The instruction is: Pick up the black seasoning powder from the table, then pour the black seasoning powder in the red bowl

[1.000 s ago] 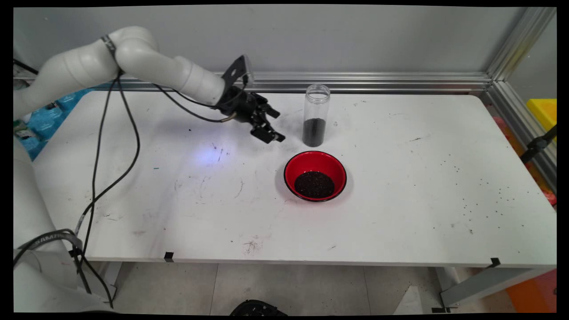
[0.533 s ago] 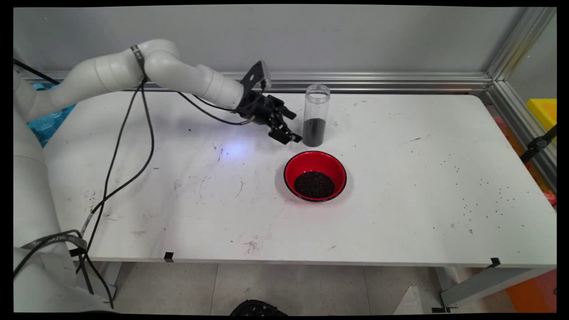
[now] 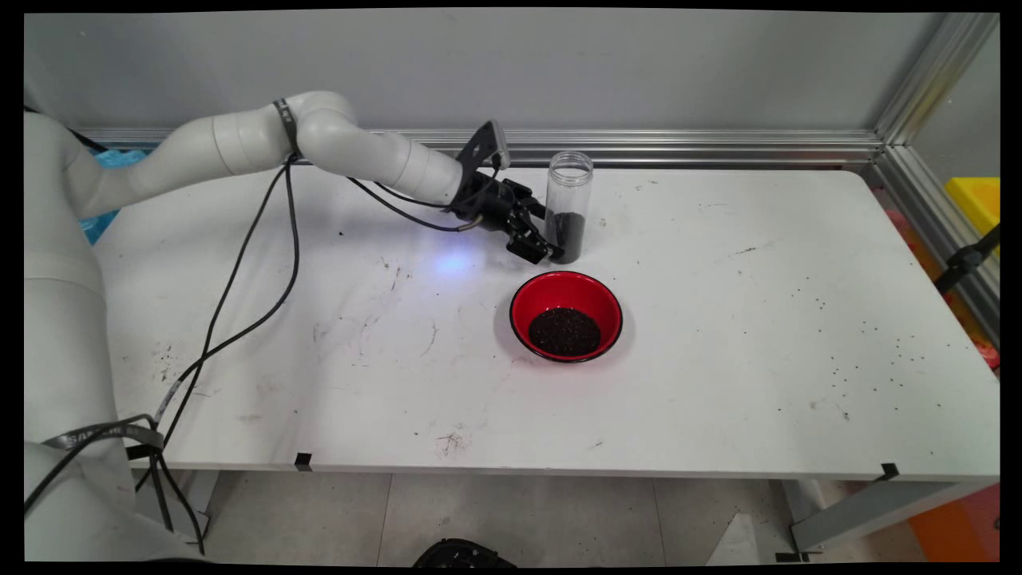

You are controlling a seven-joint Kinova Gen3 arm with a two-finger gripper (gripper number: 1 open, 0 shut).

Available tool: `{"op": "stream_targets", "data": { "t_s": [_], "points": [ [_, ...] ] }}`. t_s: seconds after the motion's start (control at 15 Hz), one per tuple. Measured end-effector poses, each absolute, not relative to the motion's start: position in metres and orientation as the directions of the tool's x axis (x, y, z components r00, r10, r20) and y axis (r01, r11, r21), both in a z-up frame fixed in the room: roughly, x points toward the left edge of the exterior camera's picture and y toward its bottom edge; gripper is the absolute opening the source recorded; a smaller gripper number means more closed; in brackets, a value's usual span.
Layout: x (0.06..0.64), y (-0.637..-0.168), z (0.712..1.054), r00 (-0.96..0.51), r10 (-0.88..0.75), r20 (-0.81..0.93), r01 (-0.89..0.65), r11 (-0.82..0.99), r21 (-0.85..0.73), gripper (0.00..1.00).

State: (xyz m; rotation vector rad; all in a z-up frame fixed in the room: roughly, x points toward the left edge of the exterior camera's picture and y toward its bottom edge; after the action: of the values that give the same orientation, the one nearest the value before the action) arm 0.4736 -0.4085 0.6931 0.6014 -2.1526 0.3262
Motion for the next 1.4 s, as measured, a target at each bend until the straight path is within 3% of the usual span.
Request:
{"op": "stream_targets", "data": {
  "t_s": [0.53,0.6,1.07,1.4],
  "points": [
    [0.463,-0.418,0.678,-0.497,-0.306,0.812,-0.523,0.852,0.001,1.00],
    [0.462,-0.419,0.677,-0.496,-0.307,0.812,-0.522,0.853,0.003,0.00],
    [0.461,-0.418,0.673,-0.498,-0.313,0.809,-0.513,0.858,0.016,0.00],
    [0.468,-0.419,0.692,-0.502,-0.298,0.812,-0.518,0.855,-0.006,0.00]
  ]
}}
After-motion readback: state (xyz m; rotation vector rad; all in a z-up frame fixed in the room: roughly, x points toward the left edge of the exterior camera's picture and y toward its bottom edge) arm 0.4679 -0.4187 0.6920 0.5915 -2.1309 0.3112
